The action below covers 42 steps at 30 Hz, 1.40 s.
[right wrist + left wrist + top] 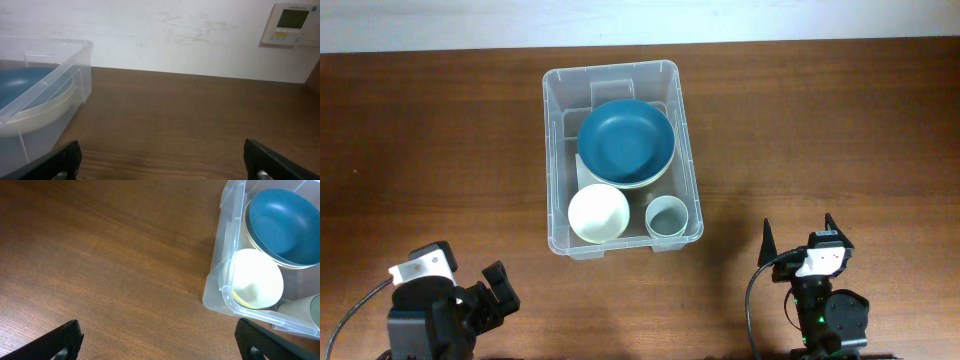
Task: Pack container
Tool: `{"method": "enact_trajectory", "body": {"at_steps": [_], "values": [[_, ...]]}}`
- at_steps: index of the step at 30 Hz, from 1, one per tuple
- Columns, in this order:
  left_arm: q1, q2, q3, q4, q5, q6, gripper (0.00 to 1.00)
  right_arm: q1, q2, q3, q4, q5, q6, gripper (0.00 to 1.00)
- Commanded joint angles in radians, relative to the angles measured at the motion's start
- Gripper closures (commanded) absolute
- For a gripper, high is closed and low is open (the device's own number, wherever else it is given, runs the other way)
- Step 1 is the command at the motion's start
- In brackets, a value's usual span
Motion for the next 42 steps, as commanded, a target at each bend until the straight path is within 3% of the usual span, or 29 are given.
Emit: {"method": "enact_trajectory", "body": {"at_steps": [1,11,17,26,30,42], "values": [[-0.002,-0.003,-0.004,0.0,-0.011,-0.013,0.01,-0.007,-0.007,-0.005,-0.01,0.002,-0.007,0.01],[-0.002,-0.01,-0.005,-0.044,-0.011,-0.016,0.01,-0.006,-0.007,-0.005,-0.01,0.002,-0.007,0.01],[0.011,-0.132,-0.065,0.002,-0.014,-0.016,0.01,-0.006,-0.007,-0.005,-0.01,0.002,-0.007,0.01],[0.027,-0.468,-0.415,0.276,-0.042,0.055,0.01,-0.006,-0.007,-0.005,-0.01,0.002,-0.007,0.01],[0.027,-0.52,-0.612,0.579,-0.055,0.257,0.01,-0.007,-0.007,-0.005,-0.01,0.002,-0.007,0.01],[0.027,-0.539,-0.885,1.121,-0.036,0.626,0.01,-0.006,-0.007,-0.005,-0.01,0.002,-0.007,0.01]]}}
